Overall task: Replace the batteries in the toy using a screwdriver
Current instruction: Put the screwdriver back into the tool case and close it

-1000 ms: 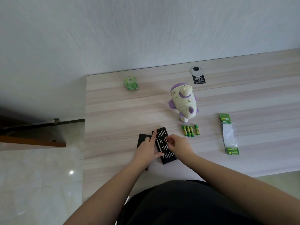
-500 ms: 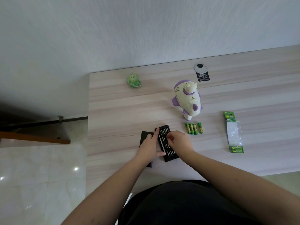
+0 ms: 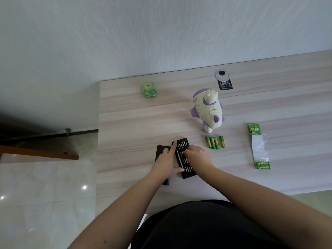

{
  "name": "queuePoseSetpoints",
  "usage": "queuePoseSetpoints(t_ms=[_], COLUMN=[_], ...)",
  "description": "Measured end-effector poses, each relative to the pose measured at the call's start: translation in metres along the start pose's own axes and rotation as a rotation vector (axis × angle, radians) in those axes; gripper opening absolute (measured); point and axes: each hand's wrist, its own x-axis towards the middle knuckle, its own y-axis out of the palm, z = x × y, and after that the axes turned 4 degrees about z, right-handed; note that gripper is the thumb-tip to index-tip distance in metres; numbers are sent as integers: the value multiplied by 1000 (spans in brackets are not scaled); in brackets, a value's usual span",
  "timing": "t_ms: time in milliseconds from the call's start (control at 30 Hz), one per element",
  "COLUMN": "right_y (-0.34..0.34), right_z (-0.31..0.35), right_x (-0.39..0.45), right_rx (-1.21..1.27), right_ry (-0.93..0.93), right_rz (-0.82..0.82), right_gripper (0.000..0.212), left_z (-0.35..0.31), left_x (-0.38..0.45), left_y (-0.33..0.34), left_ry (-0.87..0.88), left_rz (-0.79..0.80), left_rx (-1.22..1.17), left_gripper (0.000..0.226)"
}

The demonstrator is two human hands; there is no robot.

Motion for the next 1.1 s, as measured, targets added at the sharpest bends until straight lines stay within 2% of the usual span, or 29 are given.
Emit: queuePoseSetpoints(t_ms=[67,200,433,767,1100], right_y=[-2,2,20,29,30], right_z=[1,3,7,7,5], right_x=[-2,-5,-19,-25,-28], right_rx=[-80,-157,-232,-256,-229], right_ry=[-30,-49,-68,-37,-38], right_rz=[35,-18,-123,-128,-167], right_gripper=[25,41,38,54,53], left_z=[0,0,1,0,0], left_x=[0,1,2,2,2], left_y=[0,-1,0,1,2], left_ry=[-2,-4,-1,0,-6], left_rz=[-1,4,-3,-18,-18], left_rx=[8,7,12,17,26], left_gripper=[117,117,117,117,117])
